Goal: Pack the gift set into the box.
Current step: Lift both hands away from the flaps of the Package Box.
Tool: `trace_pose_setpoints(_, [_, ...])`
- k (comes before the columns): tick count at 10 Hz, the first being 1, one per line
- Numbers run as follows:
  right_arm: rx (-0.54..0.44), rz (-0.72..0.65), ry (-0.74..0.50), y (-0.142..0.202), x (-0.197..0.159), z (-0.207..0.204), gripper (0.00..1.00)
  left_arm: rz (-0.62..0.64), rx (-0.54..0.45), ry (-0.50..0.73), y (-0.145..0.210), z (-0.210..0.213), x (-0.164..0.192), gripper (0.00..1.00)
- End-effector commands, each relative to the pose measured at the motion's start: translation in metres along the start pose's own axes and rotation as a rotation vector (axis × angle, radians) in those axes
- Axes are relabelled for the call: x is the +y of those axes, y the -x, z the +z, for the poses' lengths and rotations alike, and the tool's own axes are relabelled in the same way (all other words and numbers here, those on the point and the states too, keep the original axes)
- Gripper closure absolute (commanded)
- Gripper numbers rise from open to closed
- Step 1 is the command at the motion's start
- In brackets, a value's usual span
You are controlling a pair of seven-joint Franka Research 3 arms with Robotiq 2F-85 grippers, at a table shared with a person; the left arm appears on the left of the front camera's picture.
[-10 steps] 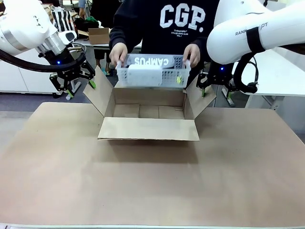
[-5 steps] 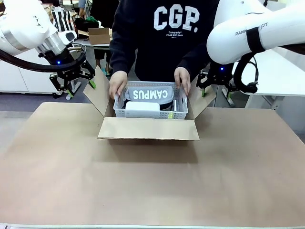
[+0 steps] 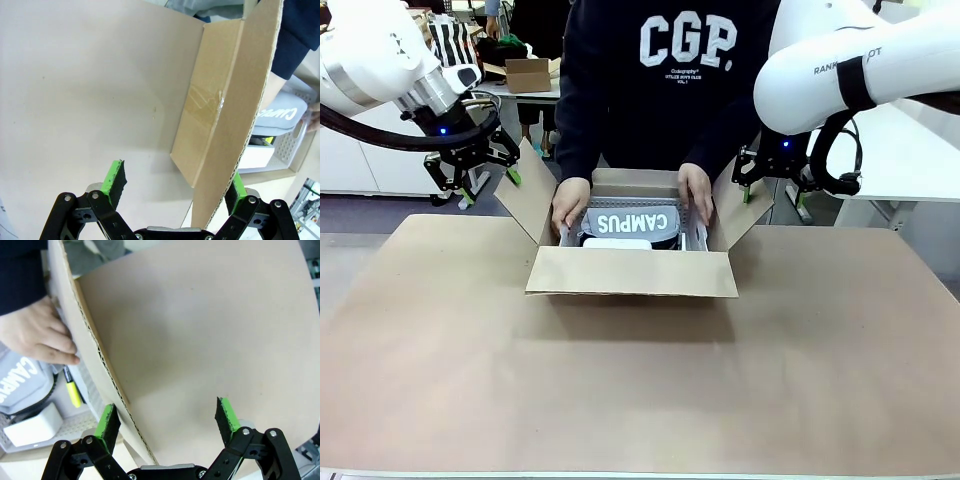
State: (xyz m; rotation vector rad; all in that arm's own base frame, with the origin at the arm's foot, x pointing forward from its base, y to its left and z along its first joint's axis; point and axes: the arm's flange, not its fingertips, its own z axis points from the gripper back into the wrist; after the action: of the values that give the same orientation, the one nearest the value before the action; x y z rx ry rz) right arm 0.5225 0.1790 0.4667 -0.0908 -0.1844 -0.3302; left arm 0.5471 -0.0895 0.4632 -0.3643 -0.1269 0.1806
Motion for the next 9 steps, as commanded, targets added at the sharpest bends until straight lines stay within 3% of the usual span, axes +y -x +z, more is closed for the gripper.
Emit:
trace_pose_setpoints(1, [-0.012, -0.017, 0.024, -0.003, 0.0025, 0.0016, 0.0, 0.012, -0.006, -0.015, 0.0006, 0.0018, -0.001, 0.0])
trace_pose_setpoints(9, [-0.012, -0.017, 0.024, -0.003, 0.0025, 0.0016, 0.0, 0.012, -0.006, -0.015, 0.0006, 0.0018, -0.001, 0.0])
